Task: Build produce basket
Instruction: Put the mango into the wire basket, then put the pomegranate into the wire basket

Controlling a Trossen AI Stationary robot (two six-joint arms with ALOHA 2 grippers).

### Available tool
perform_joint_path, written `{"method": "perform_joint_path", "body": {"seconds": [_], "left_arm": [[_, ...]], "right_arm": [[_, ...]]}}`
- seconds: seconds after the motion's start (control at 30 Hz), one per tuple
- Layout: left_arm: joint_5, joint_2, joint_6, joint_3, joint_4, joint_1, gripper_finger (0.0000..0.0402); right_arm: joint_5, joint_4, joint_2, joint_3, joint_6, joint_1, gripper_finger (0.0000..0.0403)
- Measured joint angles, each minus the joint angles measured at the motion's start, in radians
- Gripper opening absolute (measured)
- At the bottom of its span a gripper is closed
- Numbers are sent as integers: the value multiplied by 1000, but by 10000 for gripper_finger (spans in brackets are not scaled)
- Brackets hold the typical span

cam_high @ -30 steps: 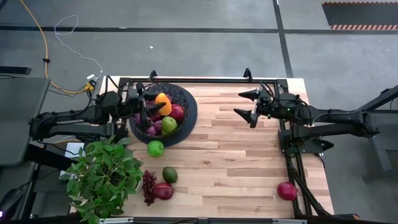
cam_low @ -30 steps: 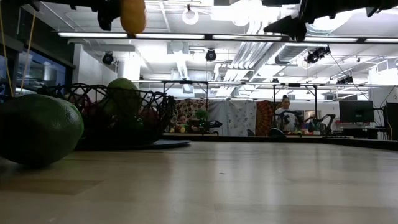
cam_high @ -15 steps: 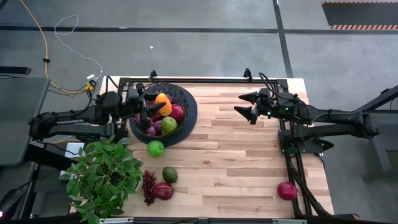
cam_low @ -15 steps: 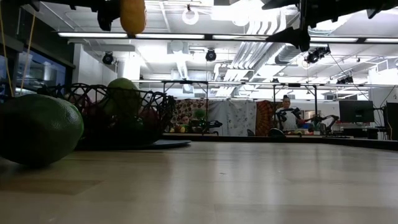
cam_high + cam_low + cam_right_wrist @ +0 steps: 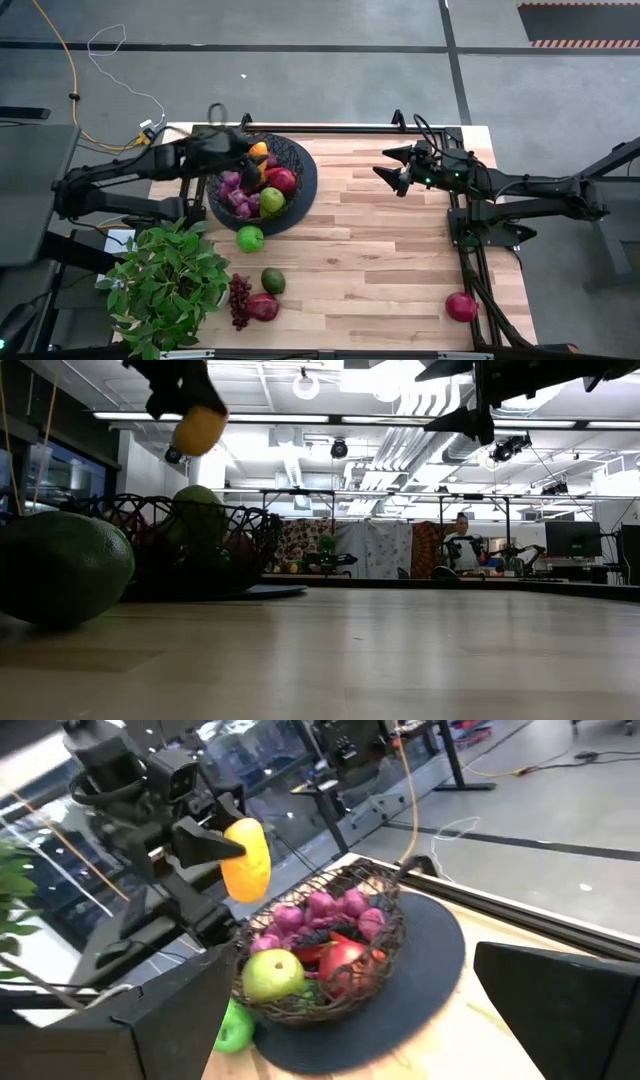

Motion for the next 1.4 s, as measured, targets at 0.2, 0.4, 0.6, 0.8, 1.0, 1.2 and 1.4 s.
{"method": "perform_joint_path", "body": {"seconds": [0.2, 0.4, 0.6, 0.8, 1.0, 1.2, 1.4], "left_arm": [[0, 164, 31, 23, -106, 90, 182], [4, 323, 65, 22, -133, 151, 182], [15, 450, 66, 21, -215, 167, 182], [38, 543, 43, 25, -216, 167, 182], [27, 577, 22, 22, -198, 167, 203], [23, 556, 22, 20, -199, 167, 245], [36, 507, 23, 32, -197, 167, 277]], "right_arm": [[7, -7, 30, 0, 5, 0, 394], [7, -7, 53, 0, 31, 0, 394], [7, -7, 56, 0, 32, 0, 394], [9, -7, 56, 0, 32, 0, 394], [9, -7, 56, 0, 32, 0, 394], [9, -7, 56, 0, 32, 0, 394], [9, -7, 56, 0, 32, 0, 394]]}}
